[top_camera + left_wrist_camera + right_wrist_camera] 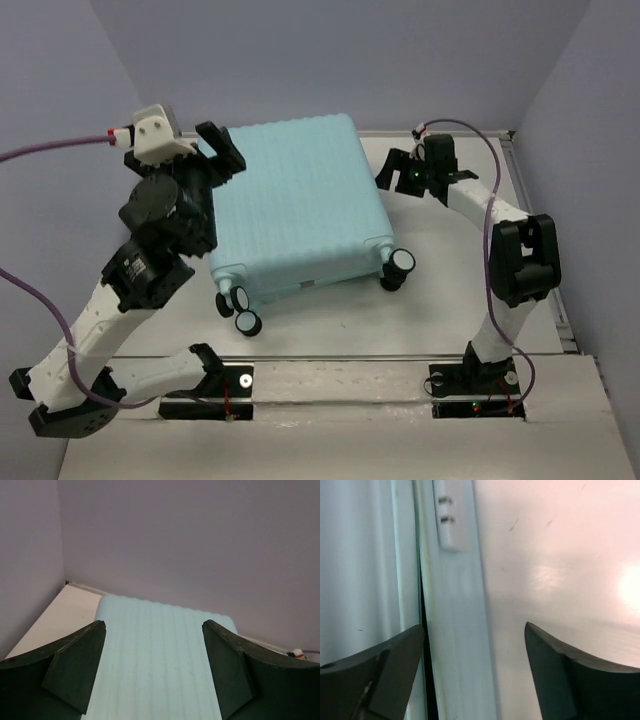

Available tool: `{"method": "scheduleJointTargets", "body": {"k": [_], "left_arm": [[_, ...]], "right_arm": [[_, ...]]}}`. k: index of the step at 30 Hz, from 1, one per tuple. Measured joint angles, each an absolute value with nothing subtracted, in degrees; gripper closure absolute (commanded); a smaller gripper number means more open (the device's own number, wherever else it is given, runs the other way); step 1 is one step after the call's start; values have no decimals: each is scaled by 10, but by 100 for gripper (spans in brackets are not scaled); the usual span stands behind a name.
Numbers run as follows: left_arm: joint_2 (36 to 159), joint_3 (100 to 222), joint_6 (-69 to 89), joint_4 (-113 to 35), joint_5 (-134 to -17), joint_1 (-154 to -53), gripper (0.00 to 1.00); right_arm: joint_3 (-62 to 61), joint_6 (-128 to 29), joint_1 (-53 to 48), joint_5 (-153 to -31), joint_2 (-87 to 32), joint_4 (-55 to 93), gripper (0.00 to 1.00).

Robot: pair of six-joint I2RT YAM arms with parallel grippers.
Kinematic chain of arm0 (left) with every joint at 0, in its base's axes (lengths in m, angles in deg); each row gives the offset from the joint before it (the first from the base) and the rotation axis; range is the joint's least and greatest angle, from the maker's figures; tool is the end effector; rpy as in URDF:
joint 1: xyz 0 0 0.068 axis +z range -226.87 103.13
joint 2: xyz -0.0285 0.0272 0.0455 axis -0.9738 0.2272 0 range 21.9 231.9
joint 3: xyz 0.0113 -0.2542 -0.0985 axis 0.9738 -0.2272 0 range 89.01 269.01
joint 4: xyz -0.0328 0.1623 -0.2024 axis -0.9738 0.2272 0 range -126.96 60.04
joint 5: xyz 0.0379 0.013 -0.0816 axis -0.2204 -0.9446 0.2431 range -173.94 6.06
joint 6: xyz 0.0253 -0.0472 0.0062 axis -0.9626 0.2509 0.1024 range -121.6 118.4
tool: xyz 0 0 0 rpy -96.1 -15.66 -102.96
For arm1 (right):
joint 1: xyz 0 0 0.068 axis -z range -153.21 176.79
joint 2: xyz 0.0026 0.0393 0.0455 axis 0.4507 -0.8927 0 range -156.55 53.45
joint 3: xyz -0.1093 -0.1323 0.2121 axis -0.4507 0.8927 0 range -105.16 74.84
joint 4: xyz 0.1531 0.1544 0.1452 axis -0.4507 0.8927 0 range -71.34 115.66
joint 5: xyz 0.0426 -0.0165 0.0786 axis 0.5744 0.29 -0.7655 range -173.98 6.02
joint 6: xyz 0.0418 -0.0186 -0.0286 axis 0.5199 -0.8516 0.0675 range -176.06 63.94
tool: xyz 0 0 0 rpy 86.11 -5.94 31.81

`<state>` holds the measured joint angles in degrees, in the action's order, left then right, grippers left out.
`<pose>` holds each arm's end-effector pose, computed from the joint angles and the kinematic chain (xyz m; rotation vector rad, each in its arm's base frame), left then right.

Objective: Pack the luggage

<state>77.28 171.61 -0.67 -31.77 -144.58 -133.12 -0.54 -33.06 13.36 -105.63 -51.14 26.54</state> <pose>0.1065 -0.1035 0.5305 -0.3190 1.3517 -0.2061 0.4007 0.1092 0.2371 -0.0258 2.2737 0.7632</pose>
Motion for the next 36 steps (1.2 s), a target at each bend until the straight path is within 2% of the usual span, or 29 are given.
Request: {"method": "scheduleJointTargets", "body": {"k": [5, 7, 8, 9, 10, 11, 14, 18, 21, 24, 30, 36], "left_arm": [[886, 1825, 75, -235, -1243, -1102, 11], [940, 1864, 98, -220, -1163, -1028, 11], [972, 1882, 111, -210, -1125, -997, 11], [1002, 1899, 120, -200, -1099, -971, 11], [1040, 1916, 131, -194, -1063, -943, 11], [1083, 1943, 142, -183, -1023, -913, 11], [1201, 2021, 167, -142, -929, -840, 13], [1342, 2152, 190, -98, -843, -780, 14], [1397, 2200, 198, -86, -800, -756, 14], [1428, 2219, 205, -91, -763, -739, 14], [1478, 2249, 198, -158, -708, -727, 11], [1549, 2270, 161, -215, -665, -743, 14]], "right_arm": [[-66, -354, 153, -1023, -479, 324, 0], [-74, -364, 151, -1001, -433, 350, 8], [-77, -369, 150, -991, -404, 362, 22], [-81, -373, 150, -985, -381, 370, 69], [-86, -378, 148, -981, -348, 378, 87], [-89, -379, 141, -979, -313, 378, 93], [-92, -387, 78, -964, -223, 378, 93], [-55, -408, -165, -963, -146, 350, 93], [9, -417, -318, -950, -143, 359, 93], [59, -418, -395, -921, -188, 383, 93], [162, -397, -427, -862, -222, 440, 93], [174, -378, -398, -766, -223, 449, 93]]}}
